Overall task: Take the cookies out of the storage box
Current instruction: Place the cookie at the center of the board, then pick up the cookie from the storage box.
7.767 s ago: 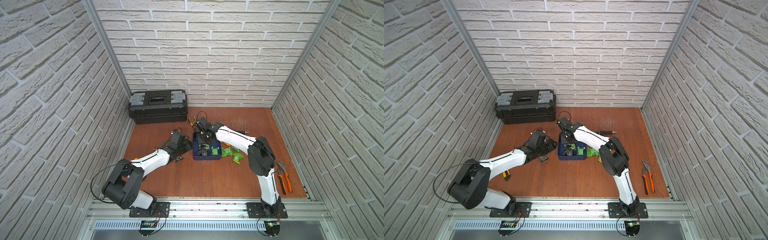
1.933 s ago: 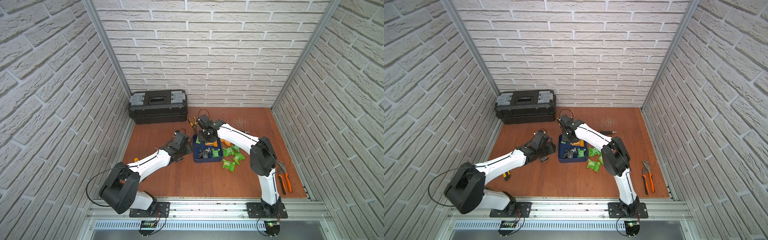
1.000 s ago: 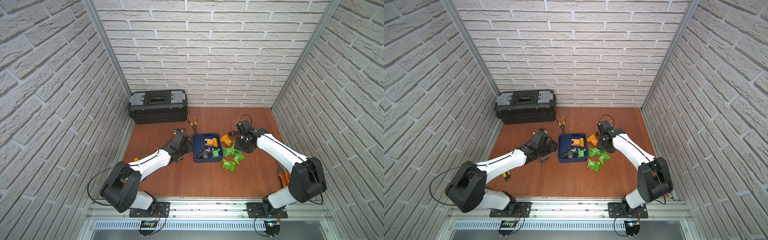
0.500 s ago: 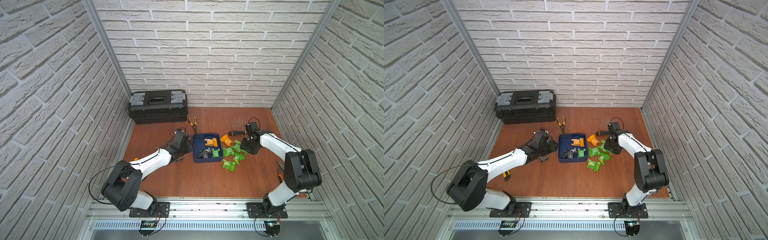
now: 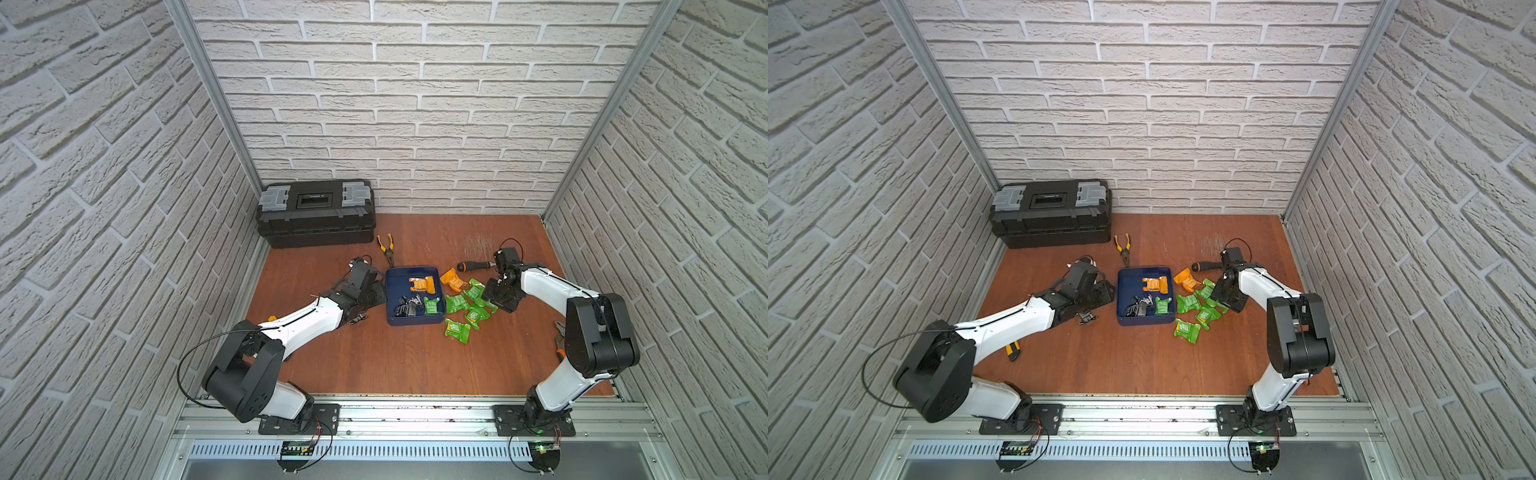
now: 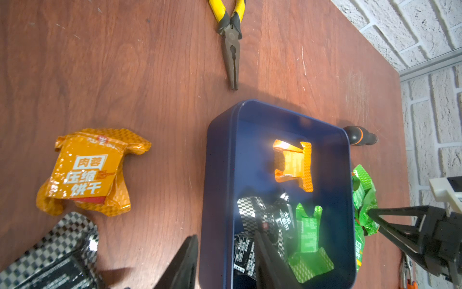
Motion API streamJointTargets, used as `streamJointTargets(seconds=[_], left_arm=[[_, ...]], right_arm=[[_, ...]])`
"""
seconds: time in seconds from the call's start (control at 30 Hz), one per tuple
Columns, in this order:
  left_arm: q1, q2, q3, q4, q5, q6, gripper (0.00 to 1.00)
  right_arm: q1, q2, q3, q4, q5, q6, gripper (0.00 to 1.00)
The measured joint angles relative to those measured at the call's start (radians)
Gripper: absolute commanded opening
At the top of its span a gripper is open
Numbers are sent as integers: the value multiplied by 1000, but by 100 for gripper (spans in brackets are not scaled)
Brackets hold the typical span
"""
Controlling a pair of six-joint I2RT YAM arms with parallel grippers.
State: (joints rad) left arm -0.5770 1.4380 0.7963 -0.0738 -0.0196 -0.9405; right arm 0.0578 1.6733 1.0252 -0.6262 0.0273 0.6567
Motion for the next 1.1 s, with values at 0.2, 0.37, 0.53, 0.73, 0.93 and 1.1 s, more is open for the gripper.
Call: streamJointTargets(seconds=[0.2,0.37,0.53,0.73,0.93,1.1], left_arm=[[0,0,0,3,2,0,44],[0,0,0,15,3,0,44],[0,0,0,22,6,-3,45],[0,0,0,22,8,-3,45],[0,15,0,21,18,-3,46],[0,34,0,17,21,-3,47]], right_arm=[[3,-77,-1,-19,0,-12,66],[63,-190,2,-37,6,-29,65],[241,-213,53,-77,30,-66,63],[428,-161,179,-116,44,-106,62],[527,3,306,-126,47,-122,62],[564,148,395,-126,56,-119,63]])
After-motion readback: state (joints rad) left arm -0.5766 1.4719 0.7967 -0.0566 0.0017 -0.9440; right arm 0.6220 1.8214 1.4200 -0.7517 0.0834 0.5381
